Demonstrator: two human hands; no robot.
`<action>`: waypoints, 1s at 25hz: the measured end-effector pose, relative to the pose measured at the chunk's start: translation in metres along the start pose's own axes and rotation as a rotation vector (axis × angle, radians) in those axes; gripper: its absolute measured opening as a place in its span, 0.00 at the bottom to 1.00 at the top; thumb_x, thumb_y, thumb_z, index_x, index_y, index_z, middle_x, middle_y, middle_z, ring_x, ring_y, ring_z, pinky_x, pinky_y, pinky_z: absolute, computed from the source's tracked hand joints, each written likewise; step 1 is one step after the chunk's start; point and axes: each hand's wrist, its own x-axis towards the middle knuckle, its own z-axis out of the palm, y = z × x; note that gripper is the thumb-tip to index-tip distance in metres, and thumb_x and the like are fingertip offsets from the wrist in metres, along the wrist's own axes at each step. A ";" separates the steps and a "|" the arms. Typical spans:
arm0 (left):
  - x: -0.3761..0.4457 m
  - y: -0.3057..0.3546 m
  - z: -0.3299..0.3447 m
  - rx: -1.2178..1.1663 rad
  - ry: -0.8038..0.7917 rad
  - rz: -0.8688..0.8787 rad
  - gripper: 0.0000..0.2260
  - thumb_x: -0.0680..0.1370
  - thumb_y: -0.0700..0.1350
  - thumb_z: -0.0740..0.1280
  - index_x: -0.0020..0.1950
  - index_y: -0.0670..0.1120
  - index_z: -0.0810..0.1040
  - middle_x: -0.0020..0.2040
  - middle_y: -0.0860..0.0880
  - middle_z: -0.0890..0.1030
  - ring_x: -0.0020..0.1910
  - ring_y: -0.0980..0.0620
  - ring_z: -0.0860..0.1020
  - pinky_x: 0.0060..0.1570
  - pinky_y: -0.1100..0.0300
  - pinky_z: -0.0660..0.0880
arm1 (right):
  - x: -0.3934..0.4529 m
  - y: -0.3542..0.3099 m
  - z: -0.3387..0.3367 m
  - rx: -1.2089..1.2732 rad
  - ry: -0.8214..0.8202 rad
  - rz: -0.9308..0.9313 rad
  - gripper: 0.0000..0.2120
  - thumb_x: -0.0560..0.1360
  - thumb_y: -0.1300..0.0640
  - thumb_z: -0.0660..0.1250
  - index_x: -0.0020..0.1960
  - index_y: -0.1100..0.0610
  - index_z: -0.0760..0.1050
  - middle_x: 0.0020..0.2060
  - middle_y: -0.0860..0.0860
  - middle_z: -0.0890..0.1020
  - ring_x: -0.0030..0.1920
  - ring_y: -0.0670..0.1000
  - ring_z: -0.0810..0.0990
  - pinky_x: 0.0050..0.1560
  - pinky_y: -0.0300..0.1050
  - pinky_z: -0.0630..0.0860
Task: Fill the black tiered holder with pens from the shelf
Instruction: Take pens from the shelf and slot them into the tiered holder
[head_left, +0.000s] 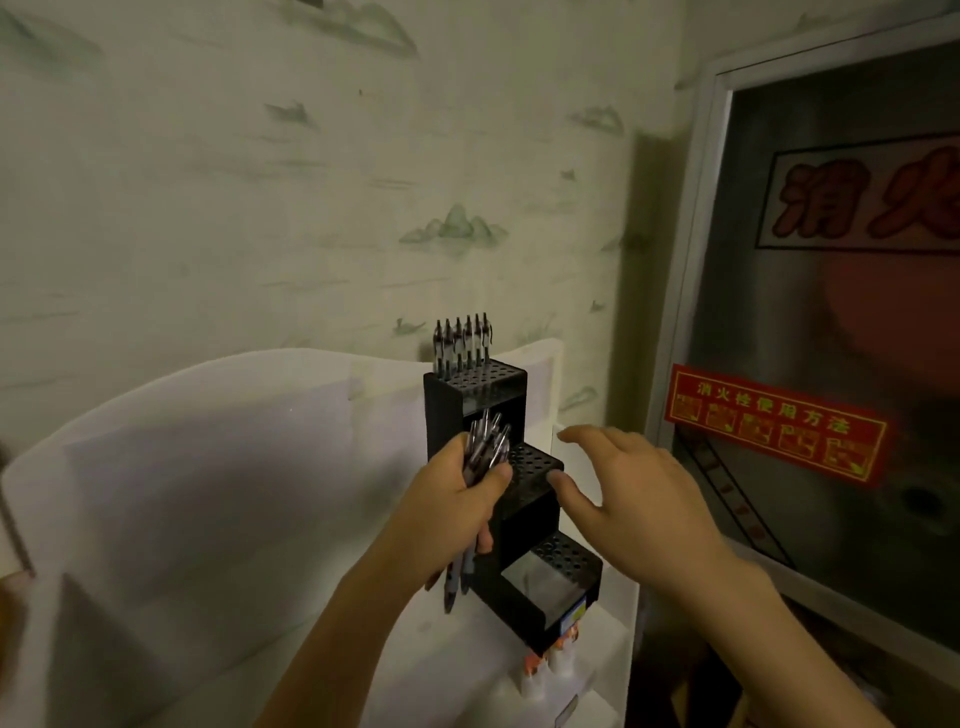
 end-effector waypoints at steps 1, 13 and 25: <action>0.019 -0.002 0.000 0.008 0.005 0.001 0.04 0.80 0.49 0.63 0.47 0.52 0.70 0.26 0.53 0.75 0.24 0.53 0.76 0.31 0.61 0.78 | 0.021 0.006 0.008 0.004 0.003 -0.025 0.21 0.78 0.39 0.57 0.69 0.44 0.66 0.62 0.45 0.77 0.60 0.49 0.76 0.58 0.47 0.71; 0.153 -0.025 0.019 0.032 0.004 0.015 0.03 0.81 0.49 0.62 0.52 0.57 0.73 0.32 0.54 0.80 0.27 0.54 0.79 0.36 0.61 0.80 | 0.169 0.060 0.089 1.057 -0.166 0.098 0.03 0.72 0.54 0.73 0.43 0.52 0.85 0.37 0.47 0.85 0.42 0.43 0.83 0.45 0.39 0.79; 0.187 -0.038 0.014 0.030 0.251 -0.191 0.06 0.79 0.48 0.65 0.44 0.48 0.75 0.28 0.51 0.75 0.25 0.53 0.75 0.30 0.57 0.78 | 0.284 0.095 0.102 1.590 -0.042 0.106 0.04 0.75 0.62 0.70 0.43 0.59 0.84 0.35 0.57 0.86 0.36 0.53 0.85 0.40 0.40 0.81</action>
